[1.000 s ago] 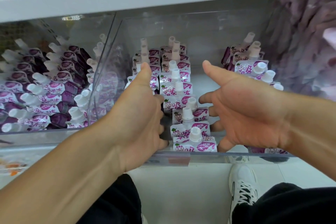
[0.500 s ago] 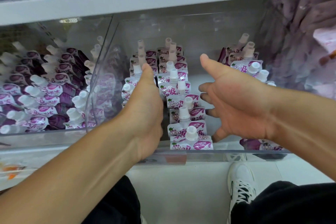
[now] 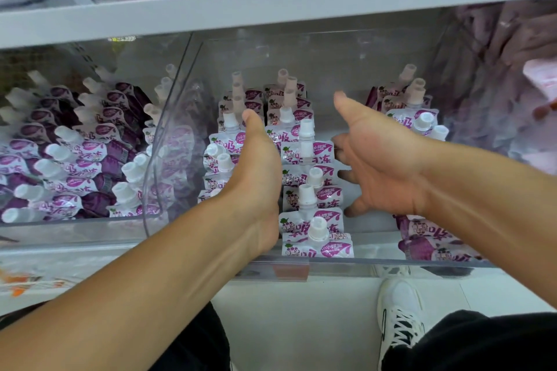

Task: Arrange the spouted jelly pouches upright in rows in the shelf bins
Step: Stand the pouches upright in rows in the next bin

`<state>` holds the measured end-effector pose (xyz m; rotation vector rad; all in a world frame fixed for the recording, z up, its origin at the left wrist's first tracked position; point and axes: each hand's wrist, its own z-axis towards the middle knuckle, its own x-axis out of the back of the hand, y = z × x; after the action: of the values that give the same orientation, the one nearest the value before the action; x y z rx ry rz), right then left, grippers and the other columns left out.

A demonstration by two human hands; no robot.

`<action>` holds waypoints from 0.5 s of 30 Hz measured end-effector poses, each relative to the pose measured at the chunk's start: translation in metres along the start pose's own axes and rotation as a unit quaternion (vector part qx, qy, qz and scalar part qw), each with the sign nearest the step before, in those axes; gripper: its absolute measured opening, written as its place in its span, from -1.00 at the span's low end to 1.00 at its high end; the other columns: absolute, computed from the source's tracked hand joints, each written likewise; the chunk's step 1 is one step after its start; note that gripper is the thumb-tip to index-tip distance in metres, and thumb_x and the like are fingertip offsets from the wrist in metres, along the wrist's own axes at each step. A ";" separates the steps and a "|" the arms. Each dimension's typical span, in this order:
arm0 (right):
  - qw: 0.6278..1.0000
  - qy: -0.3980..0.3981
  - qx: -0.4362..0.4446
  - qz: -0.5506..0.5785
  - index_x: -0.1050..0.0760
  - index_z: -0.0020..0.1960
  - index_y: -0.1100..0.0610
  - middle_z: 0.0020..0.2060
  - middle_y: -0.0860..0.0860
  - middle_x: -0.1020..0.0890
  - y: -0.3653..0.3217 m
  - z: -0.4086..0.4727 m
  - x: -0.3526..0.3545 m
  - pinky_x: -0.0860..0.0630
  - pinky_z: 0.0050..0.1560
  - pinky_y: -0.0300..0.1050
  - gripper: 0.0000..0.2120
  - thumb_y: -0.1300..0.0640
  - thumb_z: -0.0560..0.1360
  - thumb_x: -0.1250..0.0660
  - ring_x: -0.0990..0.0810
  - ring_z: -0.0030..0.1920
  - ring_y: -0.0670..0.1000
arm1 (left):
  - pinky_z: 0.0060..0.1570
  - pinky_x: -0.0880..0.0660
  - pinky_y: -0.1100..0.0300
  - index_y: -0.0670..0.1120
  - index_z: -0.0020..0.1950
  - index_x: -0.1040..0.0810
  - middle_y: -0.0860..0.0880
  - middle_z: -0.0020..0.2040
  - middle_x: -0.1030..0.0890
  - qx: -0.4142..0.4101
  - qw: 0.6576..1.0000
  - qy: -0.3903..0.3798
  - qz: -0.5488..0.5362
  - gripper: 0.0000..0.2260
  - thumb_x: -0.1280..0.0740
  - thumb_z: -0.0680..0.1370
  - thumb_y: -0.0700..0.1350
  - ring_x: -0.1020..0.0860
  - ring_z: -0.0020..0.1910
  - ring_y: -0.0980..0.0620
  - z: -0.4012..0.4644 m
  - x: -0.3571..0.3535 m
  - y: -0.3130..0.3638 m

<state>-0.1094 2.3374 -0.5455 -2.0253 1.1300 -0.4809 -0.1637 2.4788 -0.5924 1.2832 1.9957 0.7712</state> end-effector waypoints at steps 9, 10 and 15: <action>0.999 0.041 -0.006 0.027 -0.08 0.56 -0.11 0.57 -0.03 -0.09 0.000 0.024 0.003 -0.08 0.44 0.34 -0.19 -0.51 0.43 0.05 -0.08 0.55 0.07 | -0.07 -0.59 0.05 0.06 0.31 -0.53 0.00 0.17 -0.65 -0.009 0.999 0.014 0.036 -0.19 0.13 0.42 0.56 -0.65 0.05 0.00 0.008 -0.011 0.006; 0.998 0.049 -0.001 0.043 -0.06 0.57 -0.10 0.57 -0.04 -0.08 -0.003 0.025 0.003 -0.07 0.44 0.35 -0.19 -0.50 0.44 0.05 -0.08 0.55 0.08 | -0.09 -0.61 0.04 0.07 0.22 -0.58 0.00 0.10 -0.68 -0.017 0.999 0.016 0.024 -0.20 0.12 0.40 0.57 -0.67 0.00 0.01 0.009 -0.012 0.008; 0.995 0.079 0.015 0.059 -0.03 0.58 -0.08 0.57 -0.04 -0.03 -0.014 0.037 -0.002 -0.01 0.42 0.35 -0.19 -0.49 0.46 0.08 -0.02 0.56 0.08 | 0.33 -0.24 -0.29 0.26 0.40 -0.40 0.00 0.48 -0.39 -0.016 0.999 0.036 -0.022 0.23 -0.07 -0.22 0.72 -0.38 0.42 -0.15 0.037 -0.011 0.018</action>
<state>-0.0791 2.3593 -0.5587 -1.9081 1.3229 -0.6027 -0.1216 2.4795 -0.6001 1.2053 2.0523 0.8372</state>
